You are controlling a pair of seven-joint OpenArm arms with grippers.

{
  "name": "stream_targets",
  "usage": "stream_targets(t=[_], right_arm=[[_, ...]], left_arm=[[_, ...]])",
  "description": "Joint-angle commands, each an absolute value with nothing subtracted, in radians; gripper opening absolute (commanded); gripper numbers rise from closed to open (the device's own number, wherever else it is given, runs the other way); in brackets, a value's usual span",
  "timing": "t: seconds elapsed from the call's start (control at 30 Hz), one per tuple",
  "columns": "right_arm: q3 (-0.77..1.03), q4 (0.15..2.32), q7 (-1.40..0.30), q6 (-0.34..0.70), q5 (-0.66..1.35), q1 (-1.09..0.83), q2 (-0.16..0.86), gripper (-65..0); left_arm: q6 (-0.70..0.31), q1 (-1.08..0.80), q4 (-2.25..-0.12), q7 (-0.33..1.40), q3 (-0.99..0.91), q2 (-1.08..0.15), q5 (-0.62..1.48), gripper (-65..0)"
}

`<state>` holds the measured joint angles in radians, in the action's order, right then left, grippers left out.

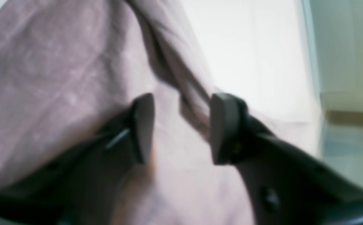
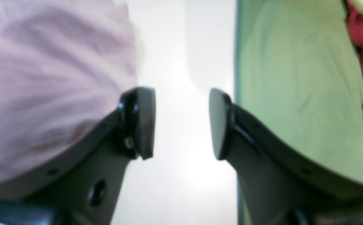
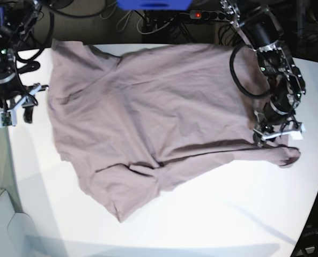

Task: Layout the t-shirt on the table in an organized manner, then fold the t-shirt properly
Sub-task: 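Grasp the shirt with both grippers and drag it to straighten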

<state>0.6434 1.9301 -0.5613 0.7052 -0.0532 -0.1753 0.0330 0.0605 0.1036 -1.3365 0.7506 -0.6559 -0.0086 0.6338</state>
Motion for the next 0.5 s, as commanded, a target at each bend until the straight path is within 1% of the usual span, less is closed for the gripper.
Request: stream_targets(t=[0.0, 0.03, 0.1, 0.2, 0.27, 0.3, 0.37, 0.47], right_arm=[[0.628, 1.945, -0.538, 0.698, -0.039, -0.163, 0.039, -37.3], [0.611, 1.945, -0.538, 0.698, -0.039, -0.160, 0.039, -38.7], [0.572, 1.945, -0.538, 0.698, -0.039, -0.159, 0.038, -44.0], [0.495, 1.934, -0.538, 0.698, -0.039, -0.159, 0.036, -55.2], [0.443, 1.913, -0.538, 0.698, -0.039, -0.157, 0.036, -61.8], [0.415, 1.891, -0.538, 0.698, -0.039, -0.150, 0.036, -64.0], [0.364, 1.824, -0.538, 0.698, -0.041, -0.127, 0.036, -65.0], [0.329, 1.692, -0.538, 0.698, -0.041, -0.101, 0.036, -65.0]], left_arm=[[0.065, 0.111, -1.317, 0.734, -0.644, -0.015, 0.628, -45.3], [0.065, 0.111, -1.293, 0.731, -0.638, -0.016, 0.616, -48.6], [0.065, 0.107, -1.271, 0.731, -0.636, -0.016, 0.599, -54.6], [0.065, 0.056, -1.280, 0.731, -0.630, -0.016, 0.590, -65.0], [0.065, 0.021, -1.314, 0.756, -0.630, -0.016, 0.582, -65.0], [0.065, 0.001, -1.334, 0.782, -0.630, -0.019, 0.582, -64.6], [0.065, -0.041, -1.376, 0.828, -0.630, -0.048, 0.584, -65.0], [0.065, -0.111, -1.432, 0.840, -0.638, -0.084, 0.588, -65.0]])
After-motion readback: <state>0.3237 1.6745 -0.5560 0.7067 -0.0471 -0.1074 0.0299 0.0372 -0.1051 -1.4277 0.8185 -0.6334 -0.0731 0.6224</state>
